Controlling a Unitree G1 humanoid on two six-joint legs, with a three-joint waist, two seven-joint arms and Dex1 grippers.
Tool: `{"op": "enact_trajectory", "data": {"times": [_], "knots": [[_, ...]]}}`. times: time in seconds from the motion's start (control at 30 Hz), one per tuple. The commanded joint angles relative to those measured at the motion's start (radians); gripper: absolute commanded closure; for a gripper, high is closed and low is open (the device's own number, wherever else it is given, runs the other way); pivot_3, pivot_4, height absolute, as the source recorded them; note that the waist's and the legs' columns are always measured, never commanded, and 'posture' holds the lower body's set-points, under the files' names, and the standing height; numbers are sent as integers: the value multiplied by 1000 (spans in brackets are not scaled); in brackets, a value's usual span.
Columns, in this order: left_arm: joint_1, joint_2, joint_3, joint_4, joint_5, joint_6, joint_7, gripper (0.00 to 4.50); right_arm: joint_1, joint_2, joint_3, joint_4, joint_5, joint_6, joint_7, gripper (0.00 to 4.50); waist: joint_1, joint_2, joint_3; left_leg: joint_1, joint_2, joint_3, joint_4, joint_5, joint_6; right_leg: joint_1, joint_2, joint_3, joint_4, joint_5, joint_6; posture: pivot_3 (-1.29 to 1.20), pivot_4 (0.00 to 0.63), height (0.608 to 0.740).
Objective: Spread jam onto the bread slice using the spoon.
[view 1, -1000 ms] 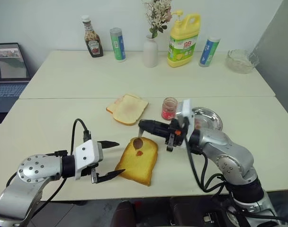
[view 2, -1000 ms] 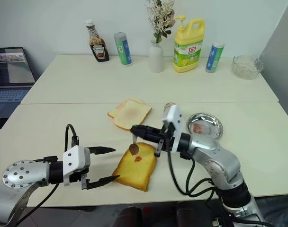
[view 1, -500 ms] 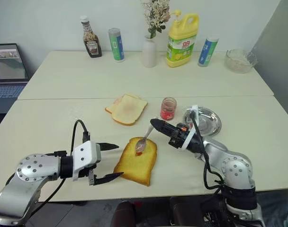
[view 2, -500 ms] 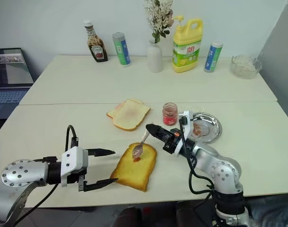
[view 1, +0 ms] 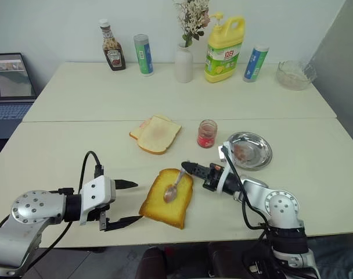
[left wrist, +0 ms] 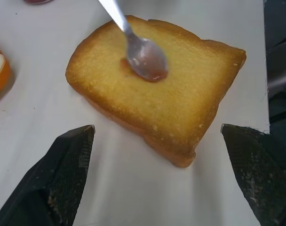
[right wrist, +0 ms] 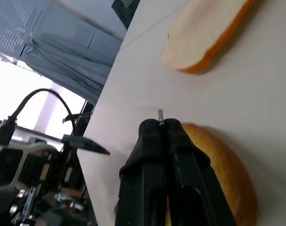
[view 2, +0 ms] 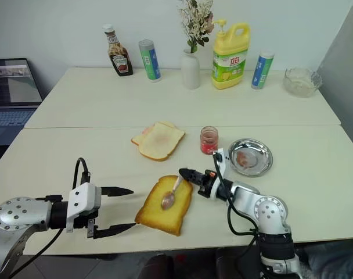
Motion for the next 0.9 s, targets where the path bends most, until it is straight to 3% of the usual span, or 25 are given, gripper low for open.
{"op": "enact_trajectory", "data": {"times": [0.03,0.43,0.67,0.9], "knots": [[-16,-6,4,-34,-11,3,17,0,3,-13,-21,-50,76,43,6,4466,0,0,0,0,0,0,0,0,0,0,0,0,0,0,0,0,150,740],[-30,-17,-18,-49,-5,13,39,0,-98,92,-59,100,-84,-131,-91,4466,-1,0,0,0,0,0,0,0,0,0,0,0,0,0,0,0,150,740],[-38,-24,-30,-59,-6,24,57,0,-105,134,-111,106,-22,-104,-96,4466,0,0,0,0,0,0,0,0,0,0,0,0,0,0,0,0,150,740],[-39,-27,-38,-66,-8,24,62,0,-46,86,-81,20,134,62,-68,4466,-1,0,0,0,0,0,-1,0,0,0,0,0,0,0,0,0,150,740]]}}
